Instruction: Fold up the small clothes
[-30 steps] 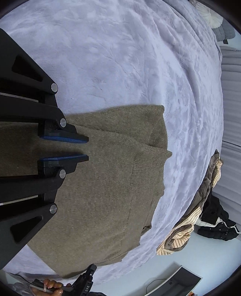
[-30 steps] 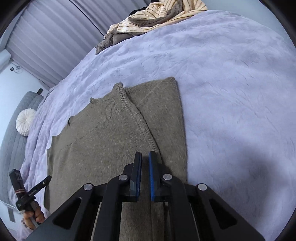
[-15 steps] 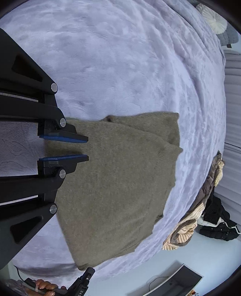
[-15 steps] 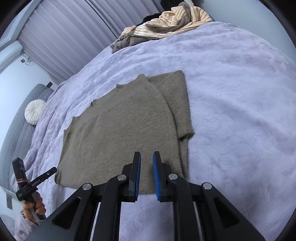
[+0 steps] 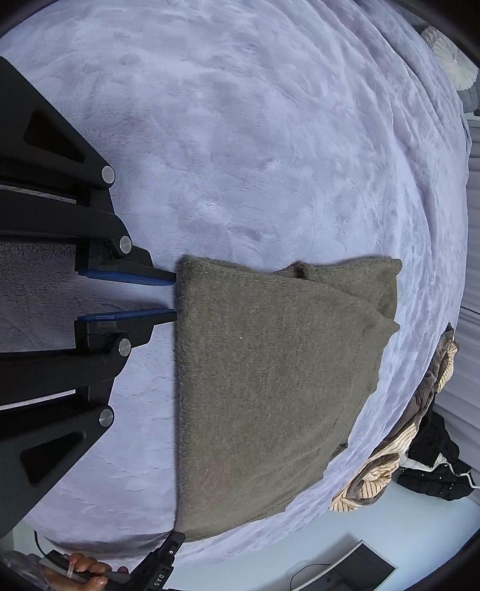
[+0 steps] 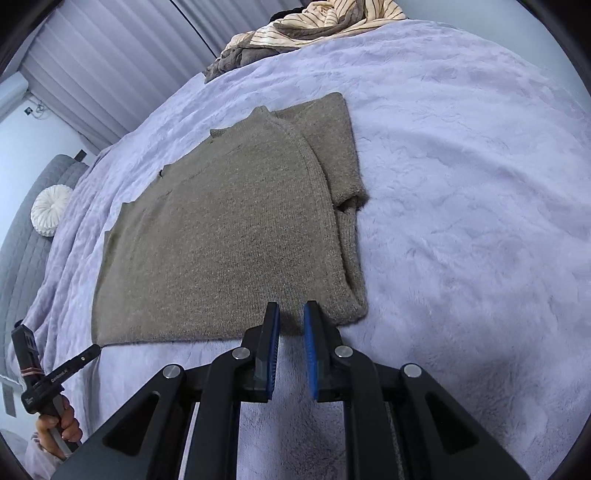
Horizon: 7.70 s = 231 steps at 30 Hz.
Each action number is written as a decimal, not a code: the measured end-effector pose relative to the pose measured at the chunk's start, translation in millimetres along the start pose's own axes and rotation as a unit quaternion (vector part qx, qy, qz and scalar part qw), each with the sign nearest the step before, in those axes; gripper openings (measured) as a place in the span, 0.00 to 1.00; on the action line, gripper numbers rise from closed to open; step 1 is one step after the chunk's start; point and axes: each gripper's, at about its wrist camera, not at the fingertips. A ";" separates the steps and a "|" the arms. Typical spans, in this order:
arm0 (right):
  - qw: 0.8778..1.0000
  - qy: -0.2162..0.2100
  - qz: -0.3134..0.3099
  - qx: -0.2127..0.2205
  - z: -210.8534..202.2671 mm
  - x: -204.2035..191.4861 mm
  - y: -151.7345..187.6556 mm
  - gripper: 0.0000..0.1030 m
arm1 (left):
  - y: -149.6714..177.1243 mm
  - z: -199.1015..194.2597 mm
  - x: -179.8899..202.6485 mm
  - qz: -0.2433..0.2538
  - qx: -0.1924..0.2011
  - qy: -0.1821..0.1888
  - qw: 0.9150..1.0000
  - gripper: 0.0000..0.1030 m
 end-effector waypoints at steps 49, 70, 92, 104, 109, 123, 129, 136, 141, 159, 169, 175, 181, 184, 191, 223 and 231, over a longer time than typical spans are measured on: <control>0.978 0.111 -0.179 0.008 -47.1 -127.5 46.0 0.80 | 53.2 -61.6 -19.4 -0.022 0.036 -0.022 0.999 0.99; 0.994 -0.069 -0.078 -0.038 -1.2 -142.5 8.5 0.80 | 4.3 -45.2 -21.0 -0.058 0.016 0.032 0.998 0.99; 0.923 -0.342 0.171 -0.040 122.8 -173.0 -3.2 0.81 | -64.2 2.8 -36.1 -0.126 -0.018 0.105 0.986 0.99; 0.880 -0.419 0.219 -0.039 139.1 -170.4 -16.7 0.14 | -101.4 33.5 -39.4 -0.158 -0.058 0.198 0.966 0.99; 0.879 -0.440 0.184 -0.015 122.0 -176.6 -33.3 0.14 | -126.5 63.4 -29.8 -0.177 -0.104 0.267 0.942 0.99; 0.910 -0.399 0.106 -0.052 117.7 -186.6 -27.5 0.14 | -145.0 84.7 50.5 -0.033 -0.095 0.173 0.980 0.99; 0.917 -0.364 0.136 -0.089 136.9 -171.6 -13.0 0.39 | -146.5 85.5 50.1 -0.026 -0.094 0.159 0.982 0.99; 0.927 -0.355 0.064 -0.103 131.4 -190.2 -12.1 0.47 | -160.5 87.7 24.8 -0.058 -0.098 0.182 0.977 0.98; 0.932 -0.337 -0.026 -0.131 109.5 -197.2 -6.4 0.47 | -149.9 91.7 42.3 0.012 -0.077 0.105 0.991 0.84; 0.983 -0.148 -0.063 -0.089 95.6 -138.9 -66.1 0.26 | -141.4 91.4 59.3 0.046 -0.051 0.047 0.997 0.84; 0.982 -0.149 -0.079 -0.087 110.8 -131.6 -52.1 0.24 | -149.4 88.1 49.9 0.026 -0.051 0.071 0.996 0.37; 0.982 -0.150 -0.081 -0.078 118.5 -129.1 -47.7 0.24 | -159.4 71.4 40.4 -0.043 -0.044 0.144 0.988 0.21; 0.980 -0.176 -0.065 -0.072 119.8 -116.7 -45.2 0.24 | -167.6 33.4 93.0 -0.007 -0.014 0.216 0.976 0.15; 0.978 -0.193 -0.050 -0.066 121.5 -113.9 -45.1 0.24 | -160.3 32.5 141.8 0.050 -0.018 0.214 0.975 0.15; 0.963 -0.263 0.044 -0.035 114.5 -78.7 -45.1 0.24 | -124.3 83.6 205.1 0.110 -0.067 0.169 0.977 0.15; 0.952 -0.288 0.040 -0.097 170.7 -112.2 -168.2 0.63 | -135.9 66.4 46.6 -0.056 0.025 0.099 0.993 0.94; 0.934 -0.354 0.017 -0.039 132.1 -115.2 -177.6 0.15 | -130.3 60.0 101.9 -0.016 0.009 0.143 0.989 0.94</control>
Point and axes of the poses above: each gripper's, at about its wrist camera, not at the fingertips, and z roughly the way its jaws point, x to its right, y to its underside, and after that the axes turned 12 degrees about -z, right-handed
